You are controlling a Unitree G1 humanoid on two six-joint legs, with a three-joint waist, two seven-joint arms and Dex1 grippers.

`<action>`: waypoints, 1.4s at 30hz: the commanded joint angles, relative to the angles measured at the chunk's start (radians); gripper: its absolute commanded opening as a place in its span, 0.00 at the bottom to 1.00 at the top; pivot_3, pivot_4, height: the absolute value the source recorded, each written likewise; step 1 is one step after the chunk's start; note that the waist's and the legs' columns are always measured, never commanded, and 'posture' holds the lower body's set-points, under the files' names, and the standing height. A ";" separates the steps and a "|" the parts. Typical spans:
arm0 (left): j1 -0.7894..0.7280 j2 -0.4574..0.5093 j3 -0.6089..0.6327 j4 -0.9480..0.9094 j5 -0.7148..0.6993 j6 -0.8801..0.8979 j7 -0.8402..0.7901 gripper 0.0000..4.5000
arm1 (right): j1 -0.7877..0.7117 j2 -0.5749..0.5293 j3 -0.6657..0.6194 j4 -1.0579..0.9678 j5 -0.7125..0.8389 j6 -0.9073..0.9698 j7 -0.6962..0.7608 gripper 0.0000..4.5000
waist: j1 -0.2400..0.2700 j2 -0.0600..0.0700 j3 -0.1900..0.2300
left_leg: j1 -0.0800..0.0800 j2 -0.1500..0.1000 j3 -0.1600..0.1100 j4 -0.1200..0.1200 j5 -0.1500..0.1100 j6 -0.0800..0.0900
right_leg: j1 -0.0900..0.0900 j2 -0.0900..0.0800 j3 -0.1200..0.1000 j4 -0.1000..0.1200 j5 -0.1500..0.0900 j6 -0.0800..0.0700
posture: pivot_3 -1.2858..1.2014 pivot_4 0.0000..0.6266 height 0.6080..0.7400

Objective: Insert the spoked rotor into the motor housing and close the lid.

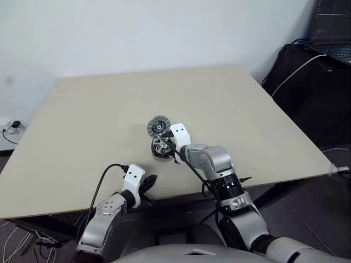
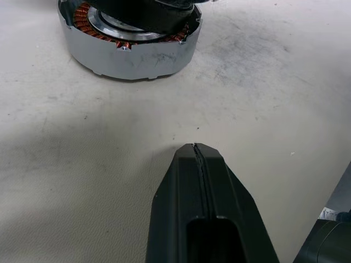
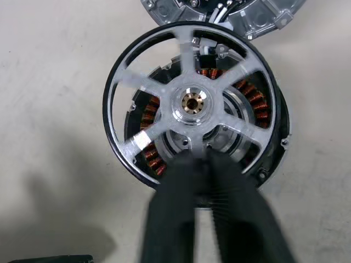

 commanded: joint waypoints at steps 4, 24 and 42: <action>-0.021 -0.006 0.008 0.001 -0.008 -0.021 0.000 0.00 | -0.027 -0.003 -0.023 -0.042 0.009 -0.014 0.001 0.01 | 0.000 0.000 0.000 | 0.000 0.000 0.000 0.000 0.000 0.000 | 0.000 0.000 0.000 0.000 0.000 0.000 | 0.52 0.00 1.00; -0.025 -0.016 0.004 0.017 -0.007 -0.034 -0.001 0.00 | -0.125 -0.196 0.201 -0.061 -0.008 -0.010 0.211 0.01 | -0.002 0.000 0.000 | 0.000 0.000 0.000 0.000 0.000 0.000 | 0.000 0.000 -0.001 0.000 0.000 0.000 | 0.52 0.00 1.00; -0.013 -0.021 0.005 0.010 -0.008 -0.043 0.003 0.00 | -0.130 -0.200 0.232 0.036 -0.043 -0.042 0.252 0.01 | 0.003 0.000 0.000 | 0.000 0.000 0.000 0.000 0.000 0.000 | 0.000 0.000 -0.001 0.000 0.000 0.000 | 0.52 0.00 1.00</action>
